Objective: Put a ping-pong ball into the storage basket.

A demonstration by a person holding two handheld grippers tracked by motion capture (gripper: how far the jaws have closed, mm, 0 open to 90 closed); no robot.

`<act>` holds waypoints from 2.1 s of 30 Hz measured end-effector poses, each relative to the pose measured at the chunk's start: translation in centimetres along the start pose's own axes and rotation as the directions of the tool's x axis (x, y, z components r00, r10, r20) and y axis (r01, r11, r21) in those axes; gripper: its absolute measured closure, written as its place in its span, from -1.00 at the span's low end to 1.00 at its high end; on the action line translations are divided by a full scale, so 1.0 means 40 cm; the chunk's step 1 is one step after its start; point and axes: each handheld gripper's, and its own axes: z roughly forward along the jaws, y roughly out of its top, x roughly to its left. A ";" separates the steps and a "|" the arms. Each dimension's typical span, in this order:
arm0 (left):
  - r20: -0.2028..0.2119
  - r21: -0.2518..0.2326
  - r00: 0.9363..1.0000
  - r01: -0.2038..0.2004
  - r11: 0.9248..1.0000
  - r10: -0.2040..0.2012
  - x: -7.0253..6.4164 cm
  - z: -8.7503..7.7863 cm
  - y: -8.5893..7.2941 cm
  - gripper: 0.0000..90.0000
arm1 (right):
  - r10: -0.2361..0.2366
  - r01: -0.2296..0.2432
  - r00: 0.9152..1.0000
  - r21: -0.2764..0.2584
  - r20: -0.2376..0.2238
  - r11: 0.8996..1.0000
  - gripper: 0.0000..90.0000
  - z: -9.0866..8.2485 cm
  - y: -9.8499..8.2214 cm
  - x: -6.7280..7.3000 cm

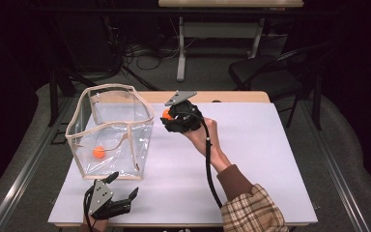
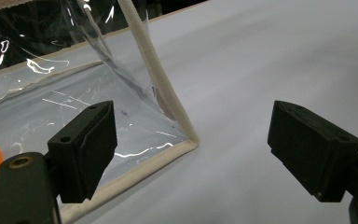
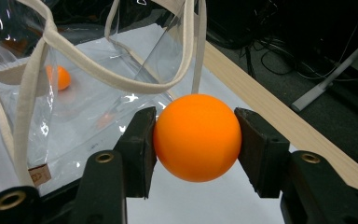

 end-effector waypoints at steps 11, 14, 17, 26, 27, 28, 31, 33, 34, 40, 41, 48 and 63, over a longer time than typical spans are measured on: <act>0.002 -0.001 1.000 -0.003 1.000 0.003 0.001 -0.001 0.000 -0.65 | -0.011 0.011 1.000 -0.017 0.000 1.000 0.12 -0.002 0.037 0.004; 0.001 -0.001 1.000 -0.003 1.000 0.003 0.001 -0.001 0.000 -0.65 | -0.011 0.011 1.000 -0.017 -0.002 1.000 0.12 0.000 0.046 0.006; -0.002 -0.002 1.000 -0.002 1.000 0.002 0.002 -0.002 0.000 -0.65 | -0.016 0.016 1.000 -0.017 0.001 1.000 0.12 0.003 0.051 0.006; -0.002 -0.002 1.000 -0.002 1.000 0.002 0.002 -0.002 0.000 -0.65 | -0.013 0.013 1.000 -0.014 0.015 1.000 0.12 0.012 0.060 0.000; 0.000 -0.002 1.000 -0.002 1.000 0.002 0.002 -0.002 0.000 -0.65 | -0.010 0.010 1.000 -0.014 0.015 1.000 0.12 0.013 0.061 0.000; 0.000 -0.002 1.000 -0.002 1.000 0.002 0.001 -0.002 0.000 -0.65 | -0.007 0.008 1.000 -0.014 0.014 1.000 0.12 0.015 0.062 -0.001; 0.001 -0.001 1.000 -0.003 1.000 0.003 0.001 -0.001 0.000 -0.65 | -0.007 0.008 1.000 -0.018 0.016 1.000 0.12 0.018 0.067 -0.001; 0.001 -0.002 1.000 -0.002 1.000 0.002 0.001 -0.002 0.000 -0.65 | -0.012 0.012 1.000 -0.022 0.018 1.000 0.12 0.018 0.073 0.001; 0.000 -0.002 1.000 -0.002 1.000 0.002 0.002 -0.002 0.000 -0.65 | -0.013 0.013 1.000 -0.023 0.015 1.000 0.12 0.018 0.077 0.003; 0.001 -0.002 1.000 -0.003 1.000 0.003 0.002 -0.002 0.000 -0.65 | -0.029 0.029 0.999 -0.033 0.018 0.999 0.12 0.019 0.099 0.015; 0.001 -0.002 1.000 -0.003 1.000 0.003 0.002 -0.002 0.000 -0.65 | -0.027 0.027 1.000 -0.035 0.016 0.999 0.12 0.019 0.102 0.017; 0.003 -0.002 1.000 -0.007 1.000 0.007 0.002 -0.003 0.000 -0.65 | -0.034 0.035 0.999 -0.042 0.011 0.999 0.12 0.027 0.121 0.027; -0.001 -0.006 1.000 -0.005 1.000 0.005 0.002 -0.005 0.000 -0.65 | -0.034 0.034 0.999 -0.050 -0.008 0.998 0.12 0.051 0.142 0.044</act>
